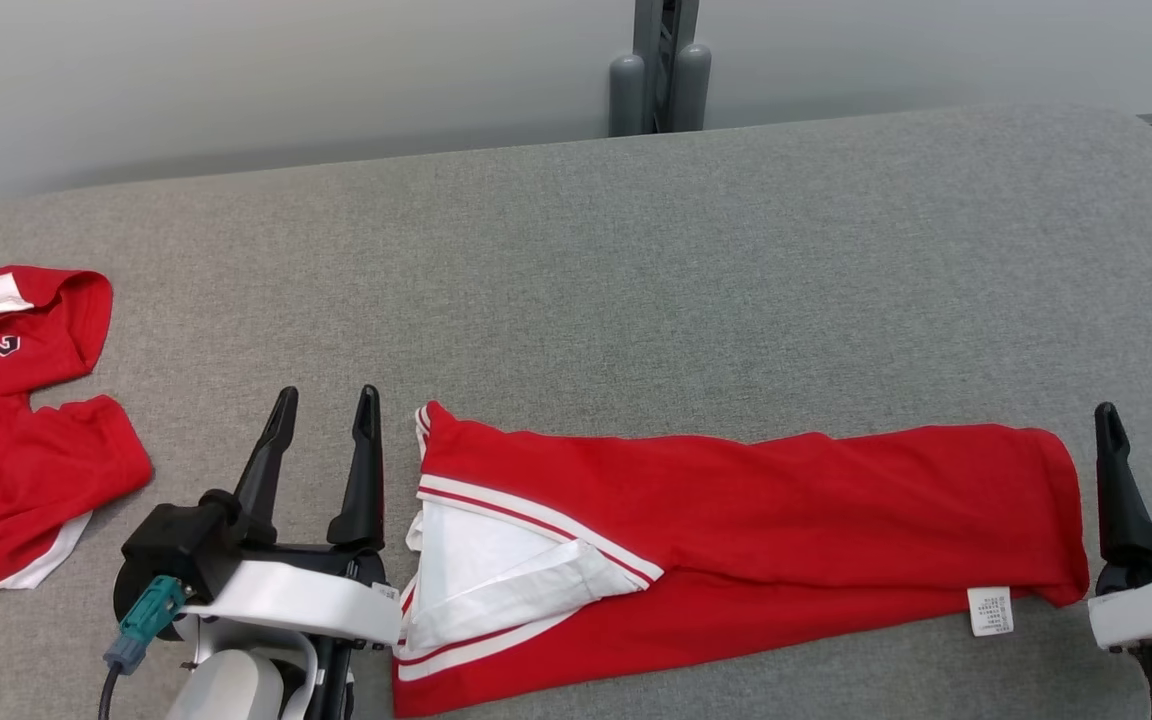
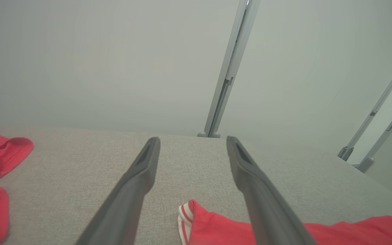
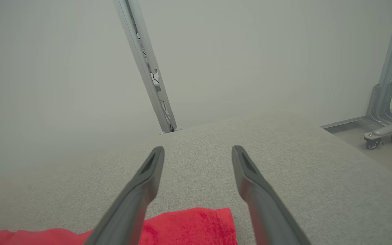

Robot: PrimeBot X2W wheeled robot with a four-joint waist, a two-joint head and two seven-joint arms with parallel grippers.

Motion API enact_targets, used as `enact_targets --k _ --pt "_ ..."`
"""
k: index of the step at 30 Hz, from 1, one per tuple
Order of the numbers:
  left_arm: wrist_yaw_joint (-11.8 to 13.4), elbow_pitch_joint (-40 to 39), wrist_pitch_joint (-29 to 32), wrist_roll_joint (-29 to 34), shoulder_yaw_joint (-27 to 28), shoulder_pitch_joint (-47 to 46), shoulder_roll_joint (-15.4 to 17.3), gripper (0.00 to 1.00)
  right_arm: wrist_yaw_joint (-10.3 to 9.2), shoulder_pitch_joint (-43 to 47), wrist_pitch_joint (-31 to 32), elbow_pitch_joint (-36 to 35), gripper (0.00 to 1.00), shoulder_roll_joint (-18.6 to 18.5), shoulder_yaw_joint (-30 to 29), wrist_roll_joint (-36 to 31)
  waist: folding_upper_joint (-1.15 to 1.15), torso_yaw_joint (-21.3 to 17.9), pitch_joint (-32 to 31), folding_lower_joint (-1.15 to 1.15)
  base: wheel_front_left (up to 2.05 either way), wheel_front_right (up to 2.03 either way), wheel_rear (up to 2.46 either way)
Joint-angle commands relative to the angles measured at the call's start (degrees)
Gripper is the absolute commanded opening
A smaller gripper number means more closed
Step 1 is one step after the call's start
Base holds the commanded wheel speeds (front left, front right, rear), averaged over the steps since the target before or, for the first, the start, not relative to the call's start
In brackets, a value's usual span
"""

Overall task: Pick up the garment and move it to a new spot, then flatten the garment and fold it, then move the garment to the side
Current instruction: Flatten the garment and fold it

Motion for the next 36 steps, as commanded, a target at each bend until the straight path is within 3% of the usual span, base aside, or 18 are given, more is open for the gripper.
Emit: enact_targets --k 1,12,22,30,31,32,33,36 --pt "-0.68 0.33 -0.26 0.72 0.63 0.16 -0.41 1.0 -0.02 0.56 -0.1 1.59 1.0 0.21 -0.09 1.19 0.0 0.22 0.25 0.0 0.0 0.0 0.0" --pt "-4.7 3.5 -0.27 5.56 2.9 -1.51 -2.64 1.0 -0.02 -2.82 -0.1 17.55 1.0 -0.63 3.61 9.14 0.0 1.66 2.59 0.0 0.0 0.0 0.0" --pt "-6.2 4.63 -0.27 7.48 4.43 -1.78 -3.4 1.0 -0.02 -5.31 -0.11 24.98 1.0 -1.14 6.96 12.46 0.0 2.32 3.25 0.0 0.0 0.0 0.0" --pt "-6.73 5.0 -0.27 8.34 5.21 -2.22 -3.79 1.0 -0.02 -6.38 -0.08 26.49 1.0 0.2 9.45 13.78 0.0 2.37 3.69 0.0 0.0 0.0 0.0" --pt "-6.7 5.06 -0.27 8.33 5.31 -2.23 -3.84 1.0 -0.02 -6.53 -0.05 26.47 0.49 0.23 9.8 14.03 0.0 2.34 3.73 0.0 0.0 0.0 0.0" --pt "-6.79 5.14 -0.27 8.46 5.4 -2.25 -3.9 1.0 -0.02 -6.63 -0.04 26.31 0.2 0.26 10.17 14.17 0.0 2.32 3.76 0.0 0.0 0.0 0.0" --pt "-6.79 5.22 -0.27 8.57 5.51 -2.31 -3.97 1.0 -0.02 -6.73 -0.05 26.04 0.0 0.23 10.42 14.51 0.0 2.29 3.78 0.0 0.0 0.0 0.0" --pt "-6.93 5.41 -0.27 8.81 5.79 -2.52 -4.21 1.0 -0.02 -7.03 -0.06 25.64 0.0 -0.21 9.43 15.59 0.0 2.21 3.8 0.0 0.0 0.0 0.0"
